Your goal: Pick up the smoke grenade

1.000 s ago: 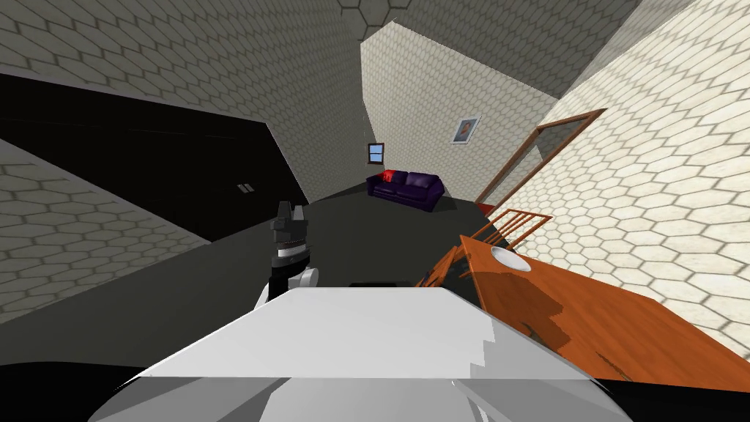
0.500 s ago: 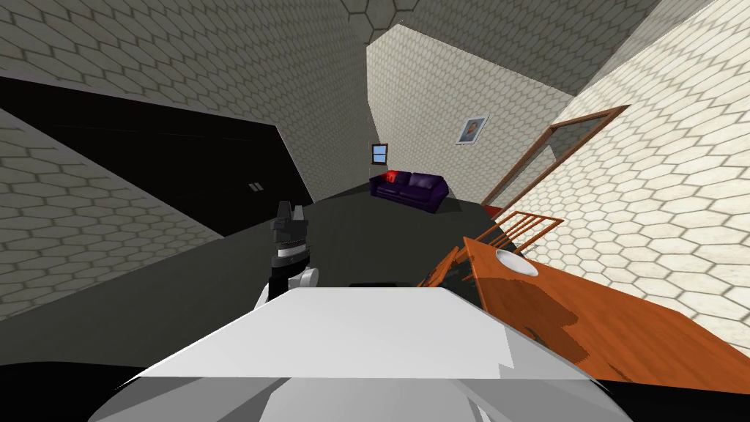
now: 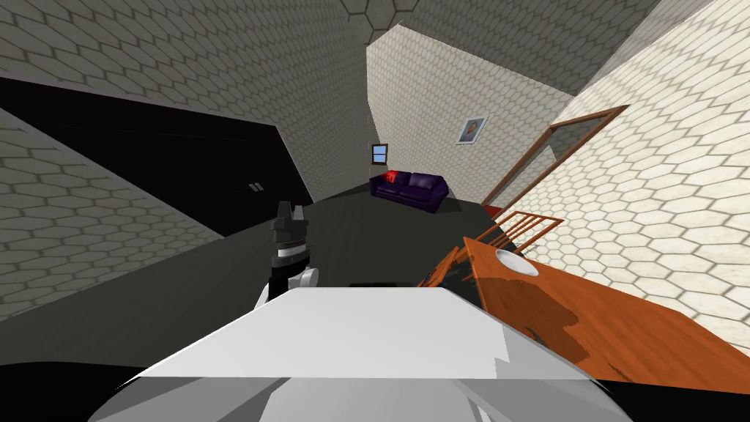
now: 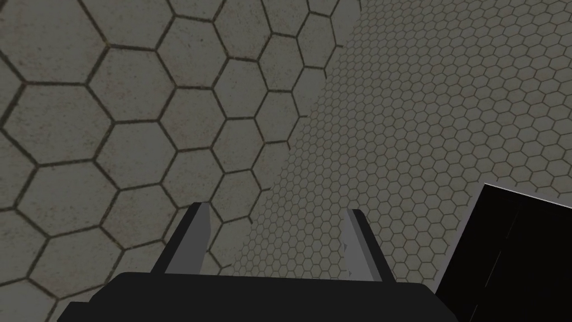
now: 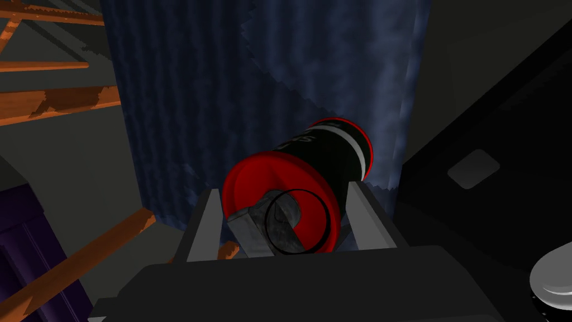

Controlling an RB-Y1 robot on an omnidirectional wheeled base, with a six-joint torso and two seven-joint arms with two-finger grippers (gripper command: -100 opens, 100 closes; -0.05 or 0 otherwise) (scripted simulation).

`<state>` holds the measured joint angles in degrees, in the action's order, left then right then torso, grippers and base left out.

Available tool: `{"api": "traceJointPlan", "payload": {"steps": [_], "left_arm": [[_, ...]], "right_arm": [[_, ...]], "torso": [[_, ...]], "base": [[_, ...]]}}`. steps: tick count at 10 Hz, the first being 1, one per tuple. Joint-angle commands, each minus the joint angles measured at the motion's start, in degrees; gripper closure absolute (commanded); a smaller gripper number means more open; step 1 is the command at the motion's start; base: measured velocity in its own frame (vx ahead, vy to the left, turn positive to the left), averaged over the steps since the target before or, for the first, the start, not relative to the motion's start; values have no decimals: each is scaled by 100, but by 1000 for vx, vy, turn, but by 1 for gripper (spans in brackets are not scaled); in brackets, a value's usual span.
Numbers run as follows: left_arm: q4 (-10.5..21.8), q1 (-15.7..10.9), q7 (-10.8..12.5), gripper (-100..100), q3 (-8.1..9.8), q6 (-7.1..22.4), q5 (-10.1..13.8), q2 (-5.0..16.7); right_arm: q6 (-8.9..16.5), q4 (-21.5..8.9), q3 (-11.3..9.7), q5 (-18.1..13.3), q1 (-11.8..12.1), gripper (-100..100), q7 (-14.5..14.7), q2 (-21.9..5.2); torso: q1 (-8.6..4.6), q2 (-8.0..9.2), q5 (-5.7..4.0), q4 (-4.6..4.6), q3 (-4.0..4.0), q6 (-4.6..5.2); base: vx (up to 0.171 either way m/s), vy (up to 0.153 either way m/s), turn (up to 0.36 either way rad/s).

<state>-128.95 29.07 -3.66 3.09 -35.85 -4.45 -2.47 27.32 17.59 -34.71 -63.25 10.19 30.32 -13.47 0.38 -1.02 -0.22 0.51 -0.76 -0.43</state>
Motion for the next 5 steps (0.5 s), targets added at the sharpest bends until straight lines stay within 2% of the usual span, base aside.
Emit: {"api": "traceJointPlan", "payload": {"steps": [1,2,3,4,5], "left_arm": [[0,0,0,0,0,0,0,0],[0,2,0,0,0,0,0,0],[0,1,0,0,0,0,0,0],[0,2,0,0,0,0,0,0],[0,1,0,0,0,0,0,0]], "right_arm": [[-110,145,120,-124,54,100,251,-87],[-110,145,120,-124,54,100,251,-87],[-227,291,248,-252,110,100,445,-179],[-227,291,248,-252,110,100,453,-179],[-345,436,376,-380,167,100,656,-272]], "torso": [[0,0,0,0,0,0],[6,-16,-1,6,-10,8],[10,-21,-4,8,-13,7],[12,-29,-2,9,-17,11],[8,-26,-3,8,-16,3]], "base": [[62,20,-243],[74,39,-186],[95,43,-279],[69,32,-122],[63,29,-198]]}}
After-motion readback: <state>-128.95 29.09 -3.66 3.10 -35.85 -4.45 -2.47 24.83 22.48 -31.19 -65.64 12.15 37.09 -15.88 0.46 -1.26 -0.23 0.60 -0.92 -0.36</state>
